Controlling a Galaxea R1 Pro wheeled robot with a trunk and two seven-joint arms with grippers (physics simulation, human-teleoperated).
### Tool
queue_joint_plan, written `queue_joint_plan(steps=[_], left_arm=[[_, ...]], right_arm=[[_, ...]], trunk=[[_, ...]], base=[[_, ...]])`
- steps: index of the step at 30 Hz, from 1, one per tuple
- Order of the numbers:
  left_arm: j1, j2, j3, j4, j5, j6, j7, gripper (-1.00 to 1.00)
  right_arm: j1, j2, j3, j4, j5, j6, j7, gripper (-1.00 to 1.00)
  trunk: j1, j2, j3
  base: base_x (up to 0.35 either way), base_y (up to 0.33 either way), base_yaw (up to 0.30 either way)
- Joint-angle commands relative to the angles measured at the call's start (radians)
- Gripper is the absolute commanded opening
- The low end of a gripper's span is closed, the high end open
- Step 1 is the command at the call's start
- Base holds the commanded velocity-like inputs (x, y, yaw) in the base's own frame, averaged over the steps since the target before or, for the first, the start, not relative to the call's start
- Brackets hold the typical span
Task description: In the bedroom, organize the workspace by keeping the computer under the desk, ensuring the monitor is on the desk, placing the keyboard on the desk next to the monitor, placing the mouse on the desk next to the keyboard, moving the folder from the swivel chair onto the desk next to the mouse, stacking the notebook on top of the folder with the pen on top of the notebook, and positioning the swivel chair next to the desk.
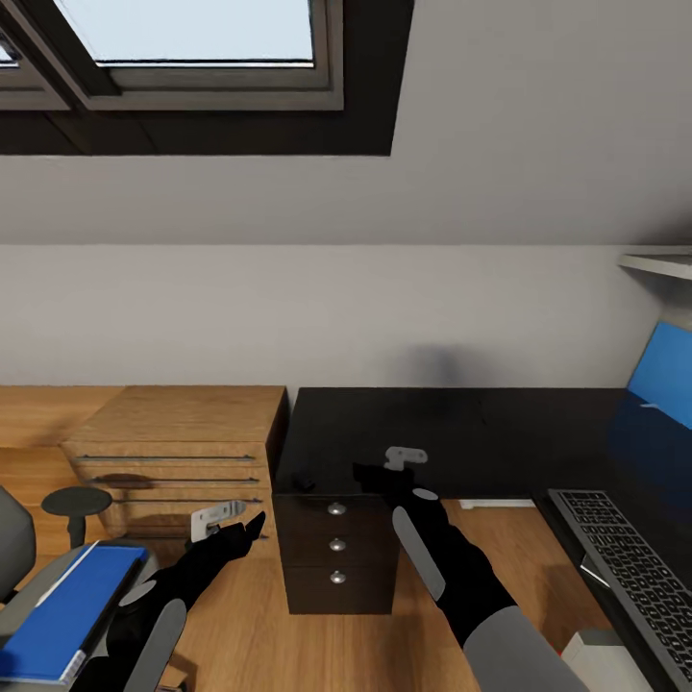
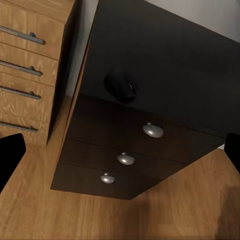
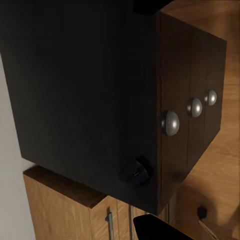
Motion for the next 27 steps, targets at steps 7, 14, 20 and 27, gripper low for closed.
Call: queue_joint_plan(steps=[7,14,20,27], left_arm=[[-0.001,0.001,-0.002,-0.001,0.01,0.003,0.009,1.0],[-0.001,0.001,-0.002,-0.001,0.01,0.003,0.009,1.0],[-0.001,0.001,-0.002,-0.001,0.01,0.003,0.008,1.0],[-0.001,0.001,-0.002,-0.001,0.01,0.003,0.007,1.0]], right_arm=[[-0.001,-0.001,0.001,-0.001,-0.011,-0.051,-0.029,1.0],[-0.001,-0.01,-0.001,-0.001,-0.012,-0.075,-0.037,1.0],[-0.001,-0.032,-0.013,-0.001,-0.017,-0.08,-0.074,1.0],[-0.001,-0.035,-0.063,0.0,-0.017,-0.082,-0.081,1.0]], trunk=[[0.0,-0.001,-0.001],[0.0,-0.001,-0.001],[0.0,-0.001,-0.001],[0.0,-0.001,-0.001]], base=[[0.01,0.0,-0.041],[0.23,0.0,-0.254],[0.204,0.0,-0.291],[0.06,0.0,-0.294]])
